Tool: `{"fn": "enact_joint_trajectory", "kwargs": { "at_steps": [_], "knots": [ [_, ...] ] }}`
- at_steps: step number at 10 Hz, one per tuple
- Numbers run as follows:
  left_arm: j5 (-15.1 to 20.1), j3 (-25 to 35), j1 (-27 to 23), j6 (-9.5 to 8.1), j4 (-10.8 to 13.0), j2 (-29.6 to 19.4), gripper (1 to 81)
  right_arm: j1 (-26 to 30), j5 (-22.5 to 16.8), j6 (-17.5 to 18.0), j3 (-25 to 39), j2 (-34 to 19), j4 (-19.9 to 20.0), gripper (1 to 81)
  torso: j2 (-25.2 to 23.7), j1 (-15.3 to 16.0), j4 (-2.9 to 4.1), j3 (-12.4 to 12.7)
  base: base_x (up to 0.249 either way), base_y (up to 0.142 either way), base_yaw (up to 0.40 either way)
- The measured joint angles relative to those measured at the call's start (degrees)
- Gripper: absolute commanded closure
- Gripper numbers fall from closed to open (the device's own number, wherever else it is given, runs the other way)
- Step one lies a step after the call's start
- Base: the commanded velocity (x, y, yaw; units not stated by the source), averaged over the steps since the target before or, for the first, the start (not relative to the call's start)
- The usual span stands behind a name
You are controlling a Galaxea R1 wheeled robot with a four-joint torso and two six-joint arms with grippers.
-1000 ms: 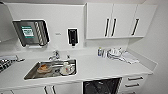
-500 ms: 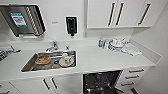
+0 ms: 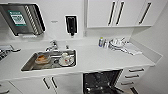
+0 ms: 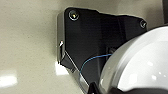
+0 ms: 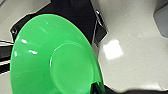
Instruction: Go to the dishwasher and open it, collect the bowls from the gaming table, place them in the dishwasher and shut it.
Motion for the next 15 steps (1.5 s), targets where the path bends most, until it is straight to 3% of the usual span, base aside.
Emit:
{"fn": "enact_joint_trajectory", "kwargs": {
  "at_steps": [6, 10, 13, 15],
  "knots": [
    [6.9, 16.2, -13.5, -1.27, -1.0, -8.7, 81.1, 1.0, 2.5, 0.0, 5.2, -3.3, 0.1, 81.1, 0.1, 0.0, 0.00, -8.0, 0.000, 0.000, 0.000],
    [12.8, 22.8, -21.8, -1.30, -2.1, -12.0, 81.1, 1.4, 2.9, 0.0, 5.5, -3.1, 0.1, 81.1, 0.1, 0.1, 0.00, -8.5, 0.000, 0.000, 0.000],
    [15.5, 25.1, -27.8, -1.33, -2.3, -12.0, 81.1, 1.5, 2.9, 0.0, 5.4, -2.8, 0.1, 81.1, 0.1, 0.1, 0.00, -8.5, 0.000, 0.000, 0.000],
    [19.8, 26.0, -32.8, -1.44, -2.3, -11.6, 81.1, 1.6, 2.9, 0.0, 4.8, -2.5, 0.1, 81.1, 0.1, 0.1, 0.00, -8.5, 0.000, 0.000, 0.000]
  ]
}}
